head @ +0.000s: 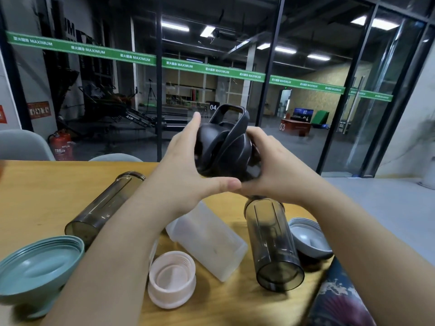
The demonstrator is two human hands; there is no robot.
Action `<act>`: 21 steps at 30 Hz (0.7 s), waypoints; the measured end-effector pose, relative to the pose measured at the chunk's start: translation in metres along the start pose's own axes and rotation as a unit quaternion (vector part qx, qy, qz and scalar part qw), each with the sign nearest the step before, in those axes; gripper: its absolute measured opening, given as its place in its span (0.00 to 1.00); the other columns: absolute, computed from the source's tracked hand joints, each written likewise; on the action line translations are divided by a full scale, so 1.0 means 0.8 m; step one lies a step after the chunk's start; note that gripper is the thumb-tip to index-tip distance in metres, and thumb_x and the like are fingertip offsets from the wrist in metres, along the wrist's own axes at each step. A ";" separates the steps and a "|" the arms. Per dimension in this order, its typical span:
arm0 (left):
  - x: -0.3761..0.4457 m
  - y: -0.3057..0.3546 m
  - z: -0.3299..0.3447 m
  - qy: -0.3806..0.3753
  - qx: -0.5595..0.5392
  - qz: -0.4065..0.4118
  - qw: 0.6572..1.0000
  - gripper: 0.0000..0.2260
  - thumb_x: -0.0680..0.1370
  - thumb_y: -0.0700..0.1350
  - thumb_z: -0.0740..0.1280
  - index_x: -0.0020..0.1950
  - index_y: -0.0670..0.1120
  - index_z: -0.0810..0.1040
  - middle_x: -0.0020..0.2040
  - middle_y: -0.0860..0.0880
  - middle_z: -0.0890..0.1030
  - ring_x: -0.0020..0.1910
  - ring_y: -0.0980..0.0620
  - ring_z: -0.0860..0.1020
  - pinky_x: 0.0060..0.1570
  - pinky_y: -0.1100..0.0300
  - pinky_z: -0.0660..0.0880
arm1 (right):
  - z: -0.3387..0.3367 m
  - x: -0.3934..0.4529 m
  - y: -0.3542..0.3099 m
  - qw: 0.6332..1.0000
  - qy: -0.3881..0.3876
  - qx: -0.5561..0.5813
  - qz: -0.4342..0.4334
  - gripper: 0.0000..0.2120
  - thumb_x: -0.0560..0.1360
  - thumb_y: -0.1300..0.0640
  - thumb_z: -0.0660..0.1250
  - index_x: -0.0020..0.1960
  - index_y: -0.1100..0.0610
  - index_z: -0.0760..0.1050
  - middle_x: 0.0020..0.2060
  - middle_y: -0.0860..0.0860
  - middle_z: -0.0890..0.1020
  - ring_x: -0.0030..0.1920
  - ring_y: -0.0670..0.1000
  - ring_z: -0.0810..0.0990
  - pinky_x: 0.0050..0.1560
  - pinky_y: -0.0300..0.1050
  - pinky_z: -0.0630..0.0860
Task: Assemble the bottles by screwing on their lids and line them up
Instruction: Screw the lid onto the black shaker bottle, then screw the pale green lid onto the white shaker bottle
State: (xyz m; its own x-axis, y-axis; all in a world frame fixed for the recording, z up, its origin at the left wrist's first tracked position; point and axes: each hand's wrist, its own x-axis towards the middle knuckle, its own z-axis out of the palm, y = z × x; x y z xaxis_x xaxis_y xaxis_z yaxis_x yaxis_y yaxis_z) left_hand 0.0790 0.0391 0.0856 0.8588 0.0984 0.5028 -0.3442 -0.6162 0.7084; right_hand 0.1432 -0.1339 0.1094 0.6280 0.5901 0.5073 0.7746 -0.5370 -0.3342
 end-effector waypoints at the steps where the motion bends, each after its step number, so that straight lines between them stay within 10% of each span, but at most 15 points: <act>1: 0.000 -0.003 -0.001 -0.004 0.004 -0.017 1.000 0.54 0.63 0.55 0.77 0.78 0.58 0.43 0.78 0.57 0.53 0.72 0.57 0.59 0.71 0.56 0.60 | 0.001 0.007 0.004 1.000 0.004 0.008 0.010 0.41 0.61 0.50 0.78 0.69 0.48 0.61 0.49 0.36 0.70 0.56 0.42 0.68 0.50 0.29 0.69; 8: 0.001 -0.038 -0.019 -0.068 0.157 -0.108 0.979 0.38 0.74 0.54 0.69 0.78 0.54 0.51 0.77 0.50 0.60 0.70 0.49 0.67 0.64 0.53 0.69 | 0.032 0.061 0.052 0.983 0.006 0.128 0.131 0.40 0.63 0.56 0.79 0.67 0.53 0.59 0.60 0.50 0.75 0.61 0.51 0.74 0.57 0.46 0.73; 12: 0.000 -0.053 -0.028 -0.090 0.170 -0.143 0.971 0.31 0.77 0.53 0.67 0.76 0.54 0.58 0.73 0.51 0.66 0.43 0.63 0.75 0.42 0.62 0.75 | 0.066 0.082 0.081 0.959 0.025 0.169 0.227 0.43 0.61 0.56 0.80 0.68 0.55 0.60 0.62 0.52 0.74 0.63 0.54 0.73 0.61 0.51 0.72; 21: -0.001 -0.067 -0.035 -0.120 0.168 -0.182 0.961 0.28 0.77 0.55 0.66 0.75 0.55 0.62 0.69 0.52 0.71 0.45 0.63 0.75 0.60 0.53 0.73 | 0.102 0.101 0.103 0.900 0.038 0.214 0.378 0.41 0.65 0.54 0.79 0.70 0.60 0.61 0.66 0.56 0.72 0.66 0.59 0.71 0.59 0.52 0.72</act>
State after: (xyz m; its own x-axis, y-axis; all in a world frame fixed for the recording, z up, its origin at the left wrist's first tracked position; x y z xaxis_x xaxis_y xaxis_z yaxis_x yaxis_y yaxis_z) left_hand 0.0861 0.0937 0.0615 0.9761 0.1959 0.0944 0.1023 -0.7968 0.5956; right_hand 0.2637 -0.0808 0.0580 0.9933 0.1025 0.0538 0.0965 -0.4767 -0.8738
